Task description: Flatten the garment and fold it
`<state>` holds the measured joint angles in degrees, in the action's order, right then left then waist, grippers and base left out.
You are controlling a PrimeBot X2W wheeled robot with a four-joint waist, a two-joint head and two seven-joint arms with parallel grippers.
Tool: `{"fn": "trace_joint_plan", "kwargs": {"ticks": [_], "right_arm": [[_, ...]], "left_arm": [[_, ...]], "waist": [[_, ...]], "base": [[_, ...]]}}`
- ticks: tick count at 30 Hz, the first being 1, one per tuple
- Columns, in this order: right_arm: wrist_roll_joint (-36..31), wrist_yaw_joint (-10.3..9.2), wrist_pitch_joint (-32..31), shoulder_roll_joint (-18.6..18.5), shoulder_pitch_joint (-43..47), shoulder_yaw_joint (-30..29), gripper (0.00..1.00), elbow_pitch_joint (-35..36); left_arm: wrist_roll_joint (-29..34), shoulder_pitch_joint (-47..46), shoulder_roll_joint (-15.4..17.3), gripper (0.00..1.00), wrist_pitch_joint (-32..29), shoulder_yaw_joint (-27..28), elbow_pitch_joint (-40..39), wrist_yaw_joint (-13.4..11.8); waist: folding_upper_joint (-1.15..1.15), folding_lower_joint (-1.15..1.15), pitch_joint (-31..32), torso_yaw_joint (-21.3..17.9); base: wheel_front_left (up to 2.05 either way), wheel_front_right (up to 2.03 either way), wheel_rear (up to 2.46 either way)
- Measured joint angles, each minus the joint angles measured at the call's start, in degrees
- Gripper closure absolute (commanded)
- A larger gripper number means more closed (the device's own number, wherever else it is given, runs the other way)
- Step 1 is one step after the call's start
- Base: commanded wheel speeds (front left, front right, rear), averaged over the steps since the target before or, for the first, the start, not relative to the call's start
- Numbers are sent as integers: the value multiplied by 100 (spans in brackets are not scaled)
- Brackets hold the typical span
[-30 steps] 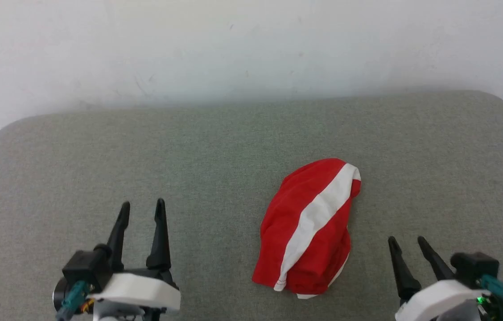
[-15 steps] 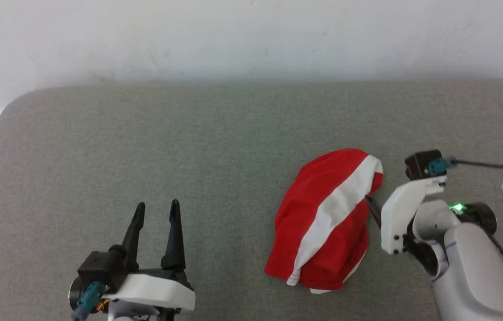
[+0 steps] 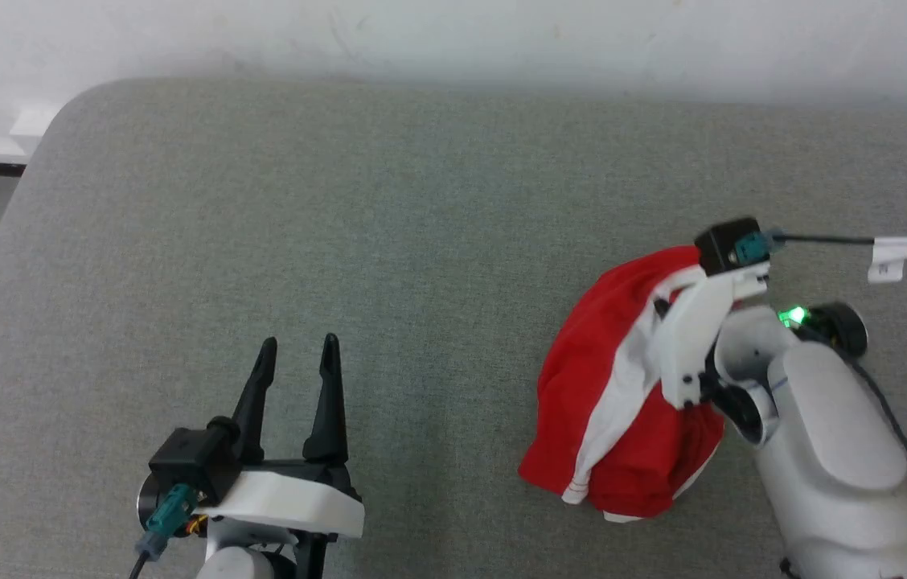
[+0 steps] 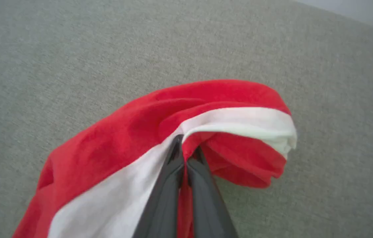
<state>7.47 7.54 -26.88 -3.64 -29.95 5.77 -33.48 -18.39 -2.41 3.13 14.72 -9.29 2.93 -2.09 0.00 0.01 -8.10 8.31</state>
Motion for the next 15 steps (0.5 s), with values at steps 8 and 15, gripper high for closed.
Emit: {"fn": "trace_joint_plan", "kwargs": {"ticks": [8, 15], "right_arm": [[324, 0, 782, 7, -1335, 554, 100, -59], [1129, 0, 972, 29, -1942, 2191, 100, -51]], "left_arm": [[-36, -55, -8, 0, 0, -3, -10, -4], [-136, -69, -11, 0, 0, -20, -10, -4]], "waist": [[0, 0, -40, 56], [0, -1, 5, 125]], "base": [[0, 0, 0], [0, 0, 0]]}}
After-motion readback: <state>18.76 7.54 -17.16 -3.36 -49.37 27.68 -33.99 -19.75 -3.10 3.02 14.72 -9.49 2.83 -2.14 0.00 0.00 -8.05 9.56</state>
